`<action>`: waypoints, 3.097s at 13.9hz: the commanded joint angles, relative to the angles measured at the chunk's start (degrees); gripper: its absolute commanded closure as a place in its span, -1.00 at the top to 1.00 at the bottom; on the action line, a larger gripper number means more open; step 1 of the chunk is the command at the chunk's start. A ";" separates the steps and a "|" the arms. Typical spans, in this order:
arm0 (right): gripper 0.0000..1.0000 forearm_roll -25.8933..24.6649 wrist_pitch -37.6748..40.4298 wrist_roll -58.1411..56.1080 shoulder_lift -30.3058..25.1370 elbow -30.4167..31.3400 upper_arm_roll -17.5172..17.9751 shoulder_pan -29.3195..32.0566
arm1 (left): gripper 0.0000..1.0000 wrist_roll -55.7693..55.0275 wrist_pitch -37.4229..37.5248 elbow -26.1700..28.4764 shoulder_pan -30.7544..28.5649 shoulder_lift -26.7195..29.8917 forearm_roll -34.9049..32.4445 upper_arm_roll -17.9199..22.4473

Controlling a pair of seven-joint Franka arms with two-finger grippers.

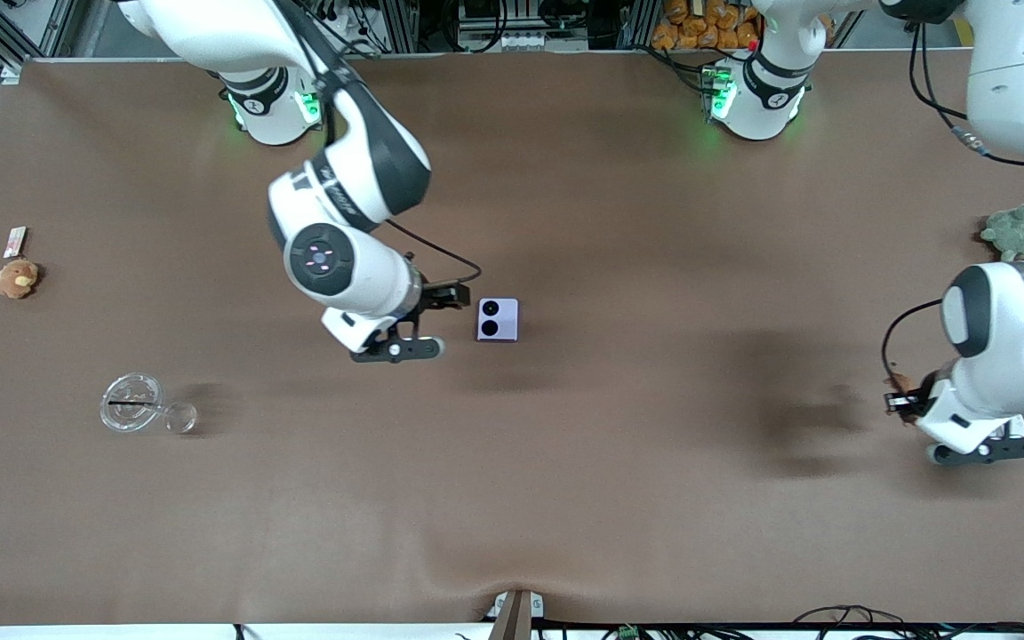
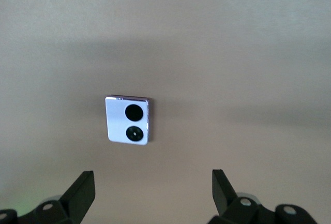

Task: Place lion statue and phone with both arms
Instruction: 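Carry the lion toward the white lamp while the right gripper reaches the phone, then lower the right gripper onto the white phone while the left lowers the lion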

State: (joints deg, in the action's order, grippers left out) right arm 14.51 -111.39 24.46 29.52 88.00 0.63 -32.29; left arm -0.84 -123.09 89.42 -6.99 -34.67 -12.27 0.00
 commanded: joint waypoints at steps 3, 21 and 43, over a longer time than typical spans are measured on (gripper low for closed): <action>1.00 0.26 -14.62 5.07 0.44 8.85 -0.54 -6.37 | -1.00 8.04 -2.51 -4.66 -2.85 -6.18 0.67 -0.44; 1.00 -2.37 -29.06 14.22 11.17 9.03 -0.98 -11.30 | -1.00 9.72 -7.50 -9.17 -5.49 -12.00 0.93 -0.88; -1.00 -7.92 -19.22 19.14 11.26 3.32 -2.03 -5.60 | 1.00 7.08 17.33 -7.77 -5.22 9.87 1.29 -9.39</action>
State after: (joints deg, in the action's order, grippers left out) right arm 7.52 -131.89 42.57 42.10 91.15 -1.33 -41.07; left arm 6.44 -108.96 79.88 -11.10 -28.06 -11.93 -7.73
